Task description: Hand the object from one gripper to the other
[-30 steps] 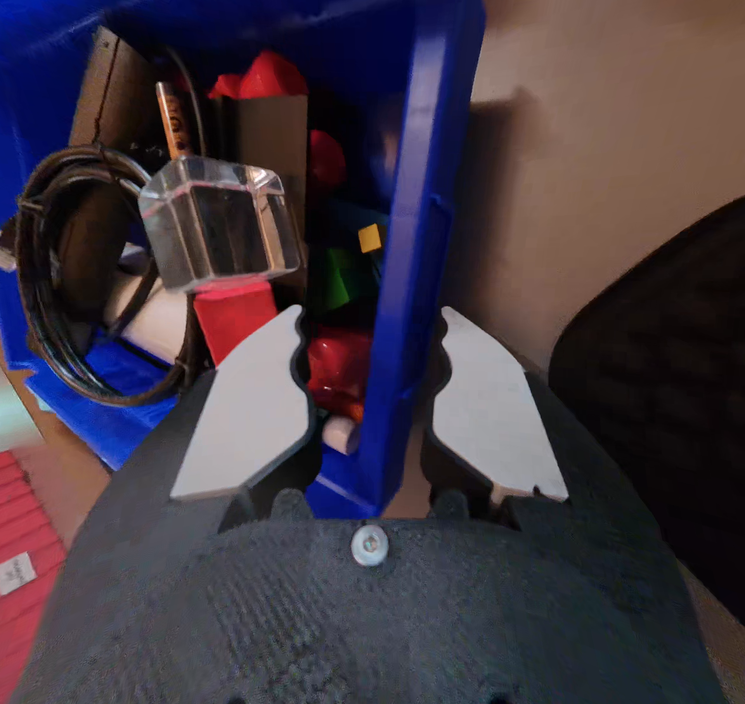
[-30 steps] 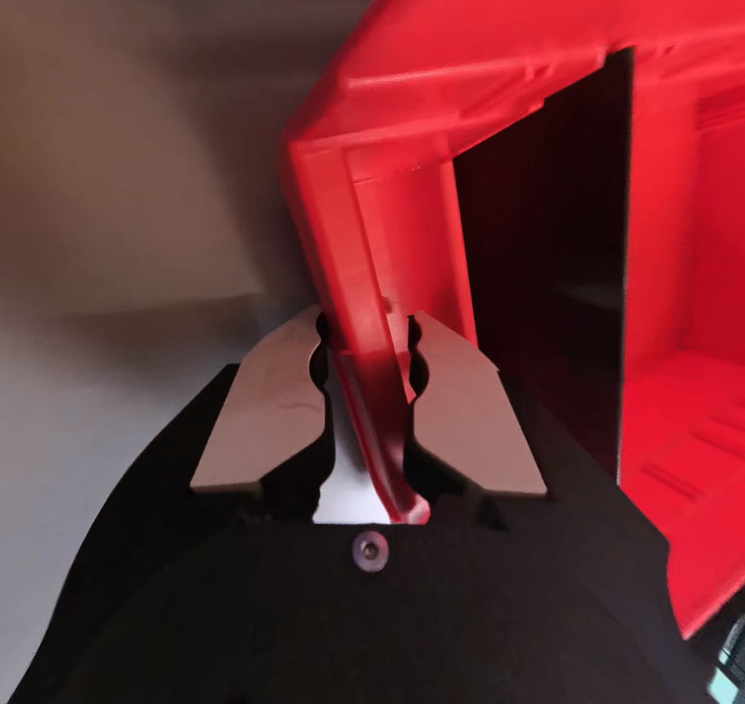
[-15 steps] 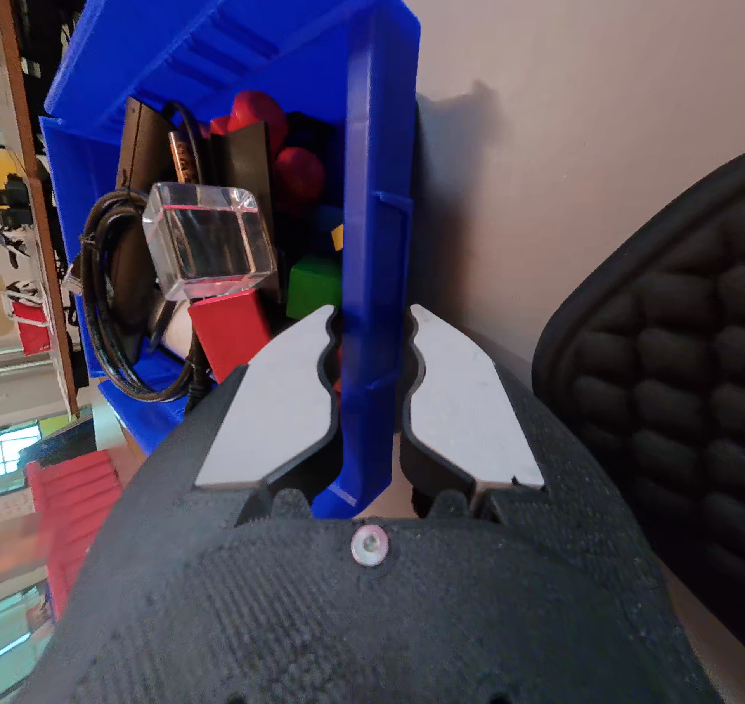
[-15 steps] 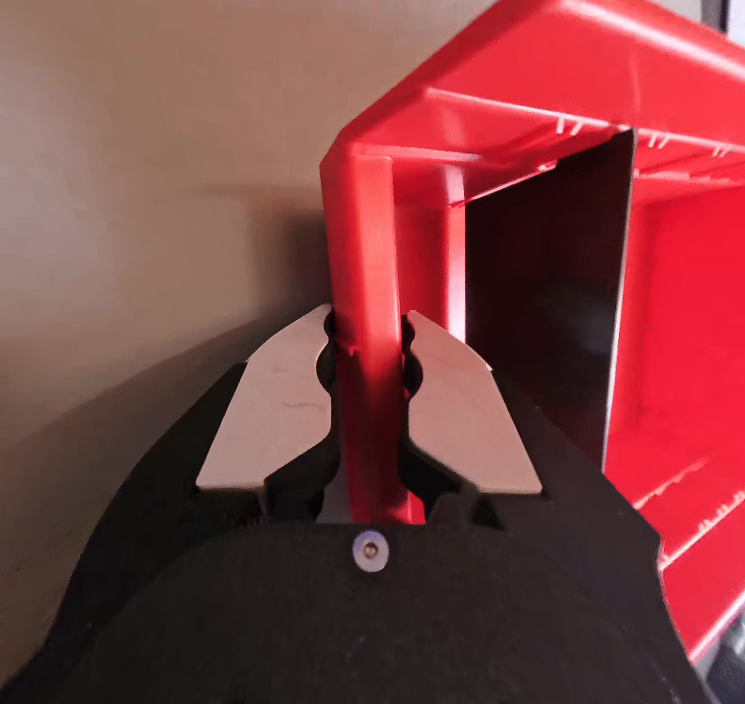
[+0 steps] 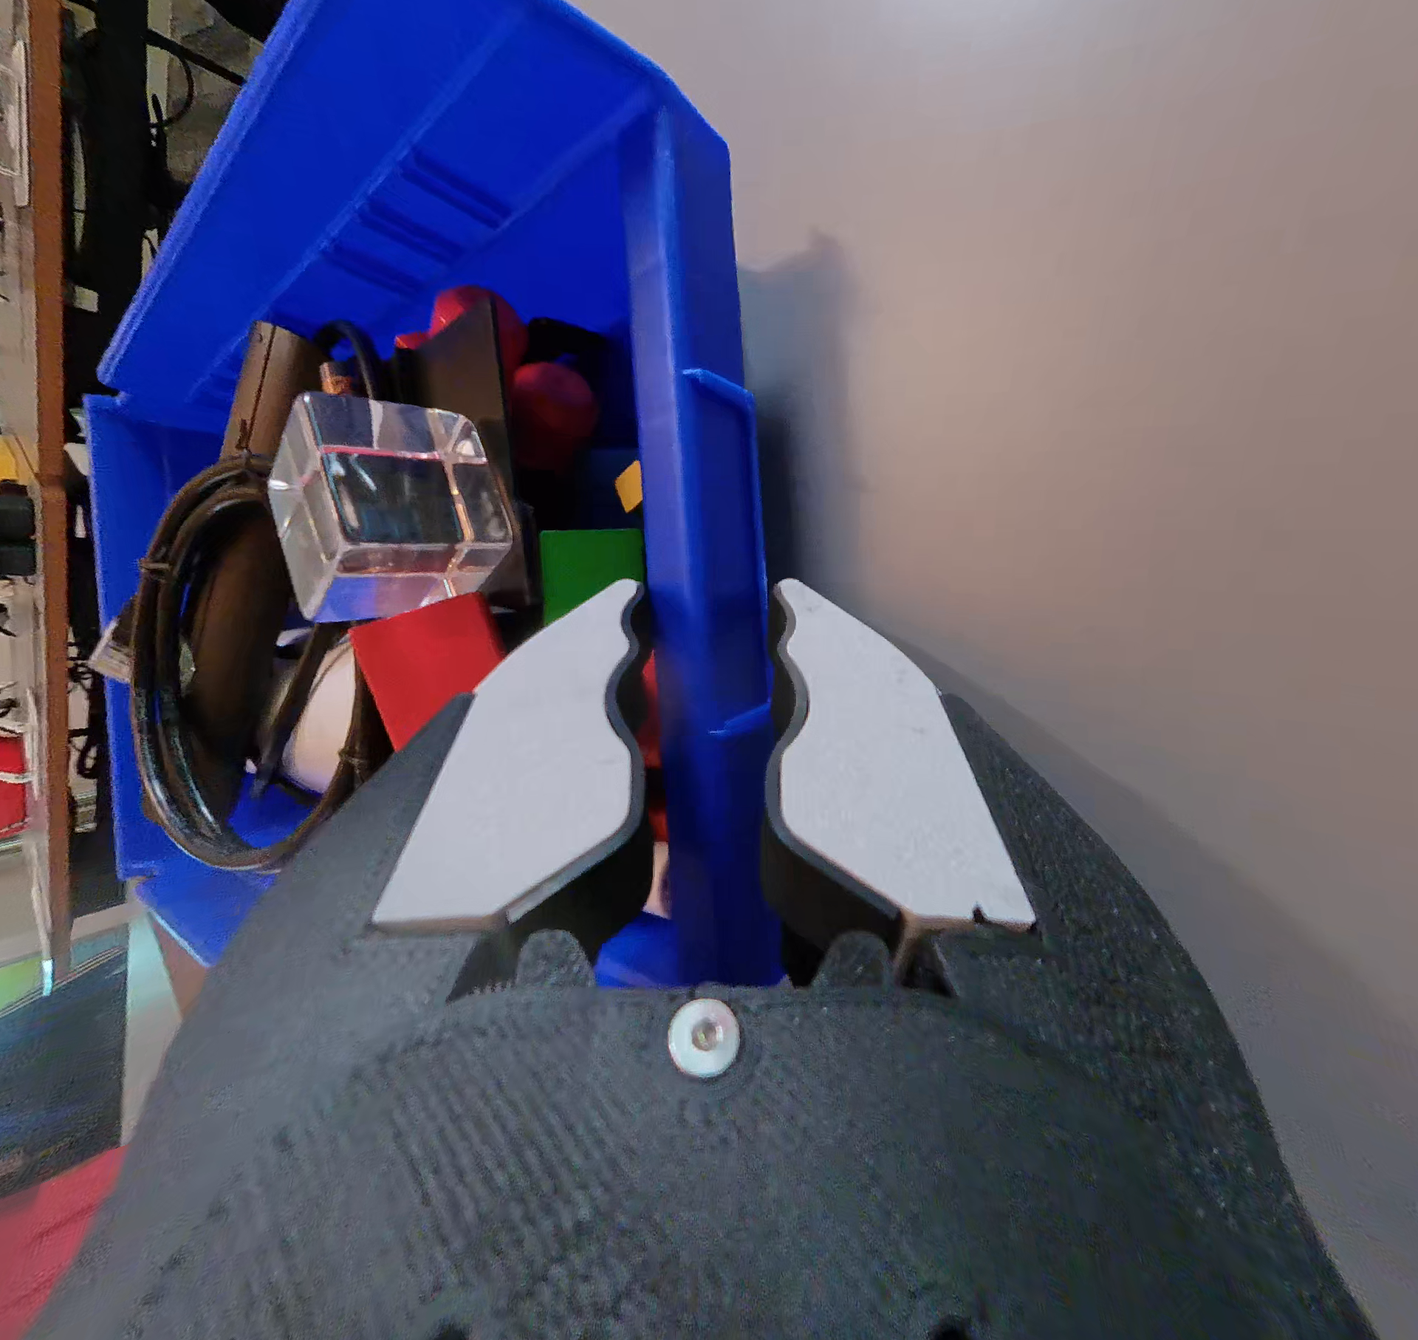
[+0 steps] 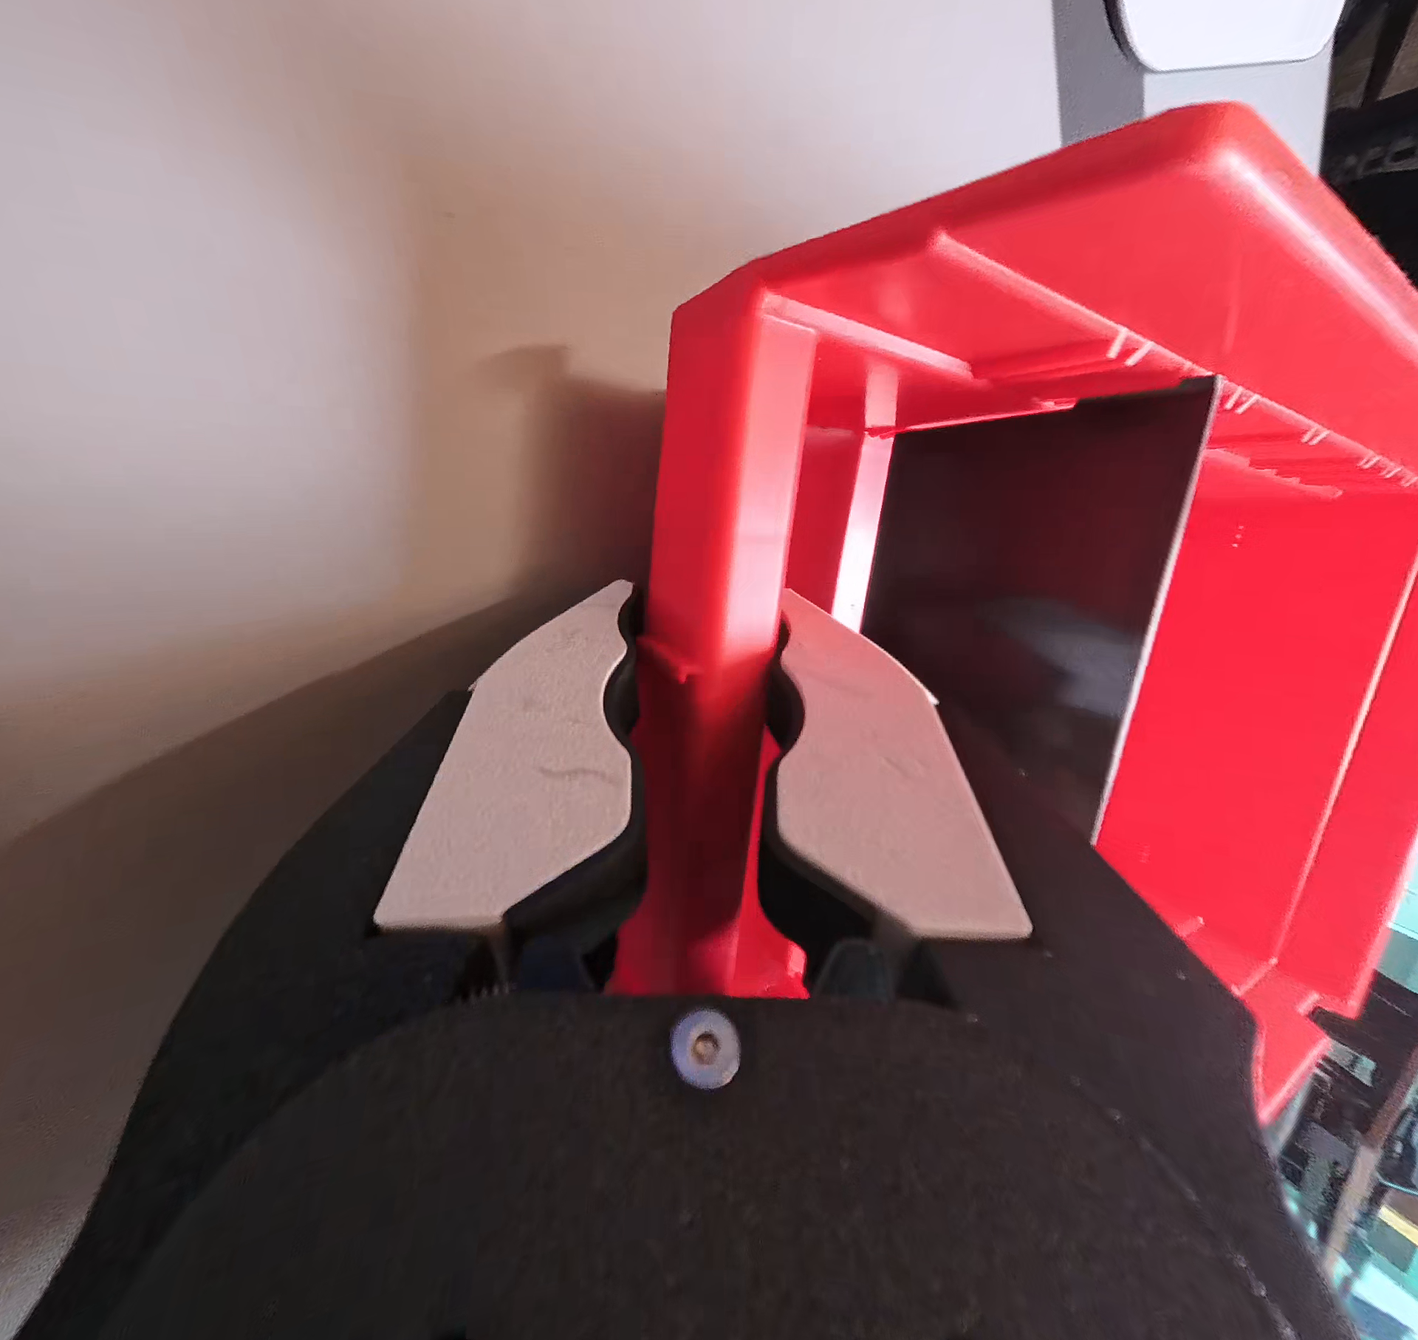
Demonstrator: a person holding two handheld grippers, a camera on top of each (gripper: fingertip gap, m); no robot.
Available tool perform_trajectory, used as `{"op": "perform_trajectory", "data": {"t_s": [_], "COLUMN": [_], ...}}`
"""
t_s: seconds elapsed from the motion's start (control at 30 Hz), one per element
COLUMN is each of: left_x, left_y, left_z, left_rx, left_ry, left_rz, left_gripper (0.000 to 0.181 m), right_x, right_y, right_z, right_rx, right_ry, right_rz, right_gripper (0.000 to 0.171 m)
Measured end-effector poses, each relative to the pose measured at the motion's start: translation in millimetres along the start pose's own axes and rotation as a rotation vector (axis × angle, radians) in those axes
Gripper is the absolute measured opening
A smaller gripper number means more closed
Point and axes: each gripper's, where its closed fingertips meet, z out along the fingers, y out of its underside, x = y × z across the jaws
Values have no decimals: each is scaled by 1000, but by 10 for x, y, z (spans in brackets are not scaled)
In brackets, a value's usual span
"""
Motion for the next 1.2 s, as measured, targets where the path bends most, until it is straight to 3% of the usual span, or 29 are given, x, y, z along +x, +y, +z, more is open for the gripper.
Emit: {"op": "perform_trajectory", "data": {"t_s": [0.13, 0.23, 0.33, 0.5, 0.67, 0.8, 0.9, 1.07, 1.2], "left_x": [-237, -294, -302, -228, -491, -521, -496, -529, -539], "left_y": [64, -24, -396, -1245, -1877, -1895, -1793, -1552, -1560], "left_z": [172, 116, -158, -417, -294, -85, 1, 26, 3], "left_rx": [-2, 73, 310, 637, 791, 877, 834, 837, 844], "left_ry": [-24, -117, -187, -100, -145, -178, -151, -197, -238], "left_rz": [-78, -205, -391, -736, -934, -1006, -998, -1060, -1027], "left_gripper": [30, 34, 37, 46, 39, 27, 28, 24, 19], "right_x": [124, 126, 105, 109, 299, 247, 120, 161, 114], "right_y": [-63, -188, -398, -716, -890, -779, -700, -736, -700], "right_z": [18, -191, -630, -1292, -1458, -1216, -1054, -1099, -1060], "right_rx": [26, 163, 400, 828, 1041, 1082, 1044, 1082, 1063], "right_ry": [65, 112, 162, 135, 157, 180, 129, 99, 118], "right_rz": [20, 148, 302, 656, 835, 827, 781, 805, 804], "right_gripper": [34, 44, 50, 49, 45, 40, 40, 40, 38]}}
